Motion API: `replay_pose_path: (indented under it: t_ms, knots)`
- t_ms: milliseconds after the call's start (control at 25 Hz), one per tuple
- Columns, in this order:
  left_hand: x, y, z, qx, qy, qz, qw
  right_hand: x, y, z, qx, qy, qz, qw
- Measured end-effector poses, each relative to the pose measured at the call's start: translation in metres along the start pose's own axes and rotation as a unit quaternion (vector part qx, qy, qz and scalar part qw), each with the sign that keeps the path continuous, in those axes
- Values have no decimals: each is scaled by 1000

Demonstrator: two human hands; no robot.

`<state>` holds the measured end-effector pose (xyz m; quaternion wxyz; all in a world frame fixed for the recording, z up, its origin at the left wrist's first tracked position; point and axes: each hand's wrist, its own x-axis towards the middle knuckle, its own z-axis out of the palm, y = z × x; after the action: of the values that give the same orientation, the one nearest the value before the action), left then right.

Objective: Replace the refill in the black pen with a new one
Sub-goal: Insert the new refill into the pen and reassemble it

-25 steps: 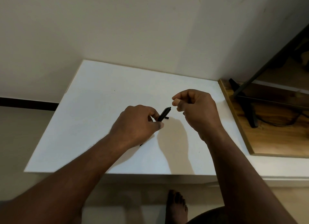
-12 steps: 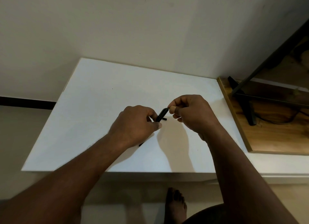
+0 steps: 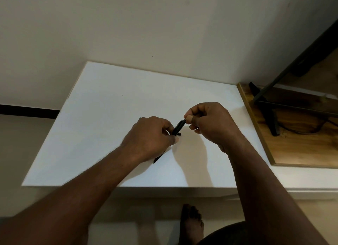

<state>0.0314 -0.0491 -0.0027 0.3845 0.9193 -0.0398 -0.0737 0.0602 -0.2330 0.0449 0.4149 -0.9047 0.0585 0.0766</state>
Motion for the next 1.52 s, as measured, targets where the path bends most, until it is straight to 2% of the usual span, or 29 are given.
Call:
replay_pose_path:
  t_ms: [360,640,840,1200,1520]
  knots:
    - [0,2,5,9,-10,15,1000,2,4,-10,-40,-34,19,998]
    - [4,0,12,-23,-94,-14,995,5,7,-15,-89,-72,30,993]
    - [6,2,16,-18,-103,-17,994,2,10,-11,-94,-96,33,990]
    - [4,7,3,-105,-129,-41,985,5,9,-13,-55,-111,41,991]
    - [4,9,-3,-207,-143,-83,964,5,11,-8,38,-89,46,994]
